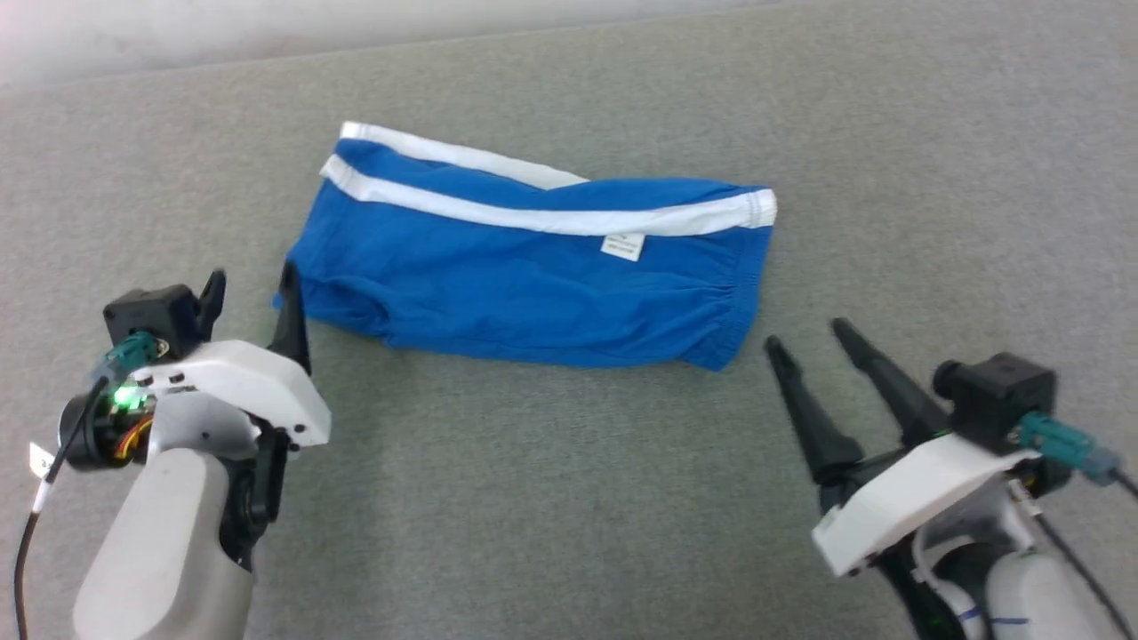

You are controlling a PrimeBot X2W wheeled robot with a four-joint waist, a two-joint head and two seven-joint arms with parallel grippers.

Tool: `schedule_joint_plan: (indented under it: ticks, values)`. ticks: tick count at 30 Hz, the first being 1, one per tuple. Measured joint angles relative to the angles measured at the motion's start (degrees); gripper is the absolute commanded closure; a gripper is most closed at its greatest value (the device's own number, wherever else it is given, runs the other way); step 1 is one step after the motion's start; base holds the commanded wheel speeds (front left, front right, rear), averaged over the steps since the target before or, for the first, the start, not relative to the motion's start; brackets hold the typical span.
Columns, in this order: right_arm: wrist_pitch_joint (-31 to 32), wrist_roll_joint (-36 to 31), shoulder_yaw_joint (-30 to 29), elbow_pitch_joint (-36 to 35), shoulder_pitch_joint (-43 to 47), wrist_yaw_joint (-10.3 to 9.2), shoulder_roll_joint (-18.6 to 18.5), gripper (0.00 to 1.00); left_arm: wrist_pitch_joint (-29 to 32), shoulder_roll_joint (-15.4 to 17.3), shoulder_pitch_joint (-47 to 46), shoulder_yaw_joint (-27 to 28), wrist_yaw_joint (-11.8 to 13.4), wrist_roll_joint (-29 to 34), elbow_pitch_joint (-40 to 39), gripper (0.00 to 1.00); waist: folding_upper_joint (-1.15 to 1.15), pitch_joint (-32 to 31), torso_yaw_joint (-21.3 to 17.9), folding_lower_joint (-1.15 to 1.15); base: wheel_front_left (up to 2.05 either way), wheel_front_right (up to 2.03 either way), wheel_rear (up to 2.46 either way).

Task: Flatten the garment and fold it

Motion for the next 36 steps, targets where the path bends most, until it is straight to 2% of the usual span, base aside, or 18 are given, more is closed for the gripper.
schedule_joint_plan:
  ticks: [7,12,17,18,19,22,25,30,36]
  values:
    - [-2.0,0.1,3.4,2.1,-0.3,0.00,0.0,0.00,3.7,-0.1,-3.8,1.7,1.5,-2.1,4.9,0.00,0.00,1.5,-3.1,0.01,0.00,0.00,0.00]
    - [-2.4,0.2,4.8,2.9,-1.1,0.00,0.0,0.00,9.3,1.1,-5.2,1.6,3.4,-2.3,8.6,0.00,0.00,2.9,-4.8,0.01,0.00,0.00,0.00]
    - [-2.5,0.3,5.3,3.3,-1.2,0.00,0.0,0.00,14.6,1.9,-6.9,1.0,3.2,-3.3,9.1,0.00,0.00,3.8,-5.6,0.01,0.00,0.00,0.00]
    - [-2.5,0.3,5.4,3.4,-1.2,0.00,0.0,0.00,16.0,2.2,-7.1,0.8,2.7,-3.6,9.0,0.62,0.00,3.8,-5.6,0.00,0.00,0.00,0.00]
    - [-2.5,0.3,5.3,3.4,-1.2,0.00,0.0,0.00,17.4,2.4,-7.3,0.7,2.3,-3.9,8.9,1.00,0.00,3.7,-5.6,0.00,0.00,0.00,0.00]
    - [-2.4,0.2,5.0,3.4,-1.2,0.00,0.0,0.00,21.0,2.6,-7.4,-0.2,0.9,-5.4,7.8,1.00,0.00,3.4,-5.2,0.00,0.00,0.00,0.00]
    - [-2.2,-0.3,4.3,3.2,-1.2,0.00,0.0,0.00,21.4,2.0,-6.3,-0.8,0.4,-6.1,6.3,1.00,0.00,2.9,-4.8,0.00,0.00,0.00,0.00]
    - [-2.4,-1.4,2.5,3.6,-1.8,0.00,0.0,0.00,19.0,1.3,-4.3,-1.0,0.2,-6.2,4.7,1.00,0.00,2.5,-3.8,0.00,0.00,0.00,0.00]
    - [-2.7,-0.3,3.6,8.3,-6.5,0.00,0.0,0.00,16.4,0.5,-4.1,-1.3,-0.2,-6.1,4.6,1.00,0.00,3.0,-3.1,0.00,0.00,0.00,0.00]
